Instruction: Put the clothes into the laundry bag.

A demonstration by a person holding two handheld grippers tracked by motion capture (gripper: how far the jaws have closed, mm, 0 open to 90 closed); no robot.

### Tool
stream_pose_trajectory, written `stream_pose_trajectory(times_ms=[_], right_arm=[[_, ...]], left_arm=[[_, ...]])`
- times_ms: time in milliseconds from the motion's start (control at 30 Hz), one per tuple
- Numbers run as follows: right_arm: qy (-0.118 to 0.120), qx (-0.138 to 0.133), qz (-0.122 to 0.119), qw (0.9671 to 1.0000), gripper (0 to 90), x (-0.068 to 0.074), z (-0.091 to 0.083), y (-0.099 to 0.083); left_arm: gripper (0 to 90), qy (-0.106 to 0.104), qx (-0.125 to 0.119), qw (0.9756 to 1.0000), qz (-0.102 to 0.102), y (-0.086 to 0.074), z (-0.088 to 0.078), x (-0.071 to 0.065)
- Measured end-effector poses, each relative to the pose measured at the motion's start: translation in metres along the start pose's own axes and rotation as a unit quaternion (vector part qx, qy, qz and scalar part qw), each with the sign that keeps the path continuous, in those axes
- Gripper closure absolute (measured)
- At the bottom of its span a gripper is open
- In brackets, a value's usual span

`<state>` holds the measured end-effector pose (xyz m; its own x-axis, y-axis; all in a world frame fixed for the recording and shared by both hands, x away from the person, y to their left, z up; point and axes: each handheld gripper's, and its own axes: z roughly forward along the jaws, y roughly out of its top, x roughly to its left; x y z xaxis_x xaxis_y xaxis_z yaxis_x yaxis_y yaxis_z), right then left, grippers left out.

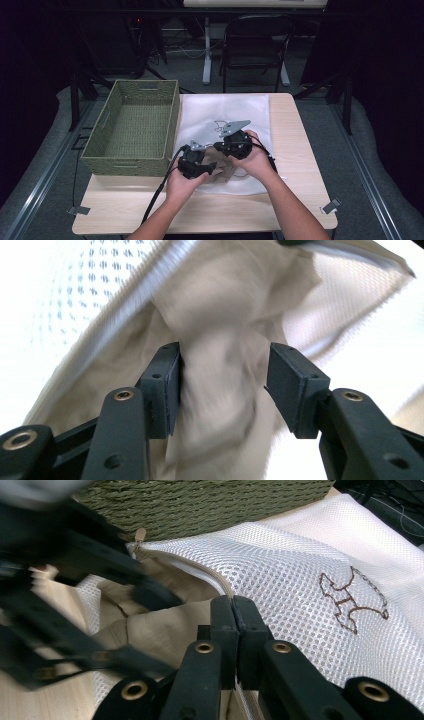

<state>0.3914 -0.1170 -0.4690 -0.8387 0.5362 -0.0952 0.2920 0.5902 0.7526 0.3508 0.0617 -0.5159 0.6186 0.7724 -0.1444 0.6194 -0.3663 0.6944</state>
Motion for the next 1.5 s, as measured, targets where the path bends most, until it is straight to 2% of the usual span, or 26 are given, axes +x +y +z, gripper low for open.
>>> stream_pose_trajectory(times_ms=[67,233,433,633,867,1033,1067,1133,1167,1200,1233,1333,1400,1500], right_arm=[[-0.002,-0.001,0.000,1.0000,88.8,0.000,0.000,0.000],[-0.005,-0.001,0.000,1.0000,88.8,-0.001,-0.001,0.000],[-0.008,0.001,0.001,1.0000,88.7,-0.003,0.000,-0.001],[-0.009,0.006,-0.002,0.9999,87.3,-0.003,0.001,-0.002],[-0.008,0.013,0.001,0.9999,84.1,-0.002,0.004,-0.005],[-0.010,0.016,0.003,0.9998,77.3,-0.002,0.005,-0.008],[-0.016,0.026,-0.003,0.9995,73.7,-0.002,0.005,-0.010],[-0.020,0.028,-0.004,0.9994,70.0,-0.002,0.006,-0.011],[-0.024,0.025,-0.003,0.9994,68.2,-0.002,0.007,-0.013],[-0.026,0.032,-0.007,0.9991,66.3,-0.003,0.006,-0.013],[-0.030,0.034,-0.007,0.9989,64.4,-0.002,0.007,-0.014],[-0.031,0.041,-0.011,0.9986,60.6,-0.002,0.009,-0.017],[-0.037,0.043,-0.016,0.9982,62.0,-0.001,0.010,-0.018],[-0.042,0.046,-0.019,0.9979,71.7,-0.002,0.010,-0.019]], left_arm=[[48.1,0.003,0.001,1.0000,0.010,-0.004,-0.009,0.000],[47.3,-0.002,0.003,1.0000,0.001,-0.014,-0.023,0.003],[46.9,0.009,0.016,0.9998,0.001,-0.036,-0.037,0.016],[46.9,0.014,0.017,0.9996,-0.020,-0.048,-0.037,0.024],[45.2,0.012,0.021,0.9995,-0.019,-0.052,-0.036,0.026],[44.8,-0.002,0.034,0.9994,-0.001,-0.053,-0.028,0.021],[44.8,-0.007,0.033,0.9994,0.006,-0.053,-0.023,0.016],[45.3,-0.010,0.038,0.9992,0.012,-0.053,-0.017,0.012],[46.2,-0.010,0.041,0.9990,0.013,-0.053,-0.014,0.012],[47.2,-0.009,0.042,0.9990,0.014,-0.053,-0.011,0.011],[49.7,-0.018,0.047,0.9986,0.013,-0.052,-0.008,0.012],[56.8,-0.006,0.051,0.9985,0.019,-0.052,0.000,0.012],[64.9,-0.001,0.050,0.9985,0.021,-0.053,0.005,0.012],[75.2,0.000,0.050,0.9986,0.017,-0.051,0.009,0.013]])
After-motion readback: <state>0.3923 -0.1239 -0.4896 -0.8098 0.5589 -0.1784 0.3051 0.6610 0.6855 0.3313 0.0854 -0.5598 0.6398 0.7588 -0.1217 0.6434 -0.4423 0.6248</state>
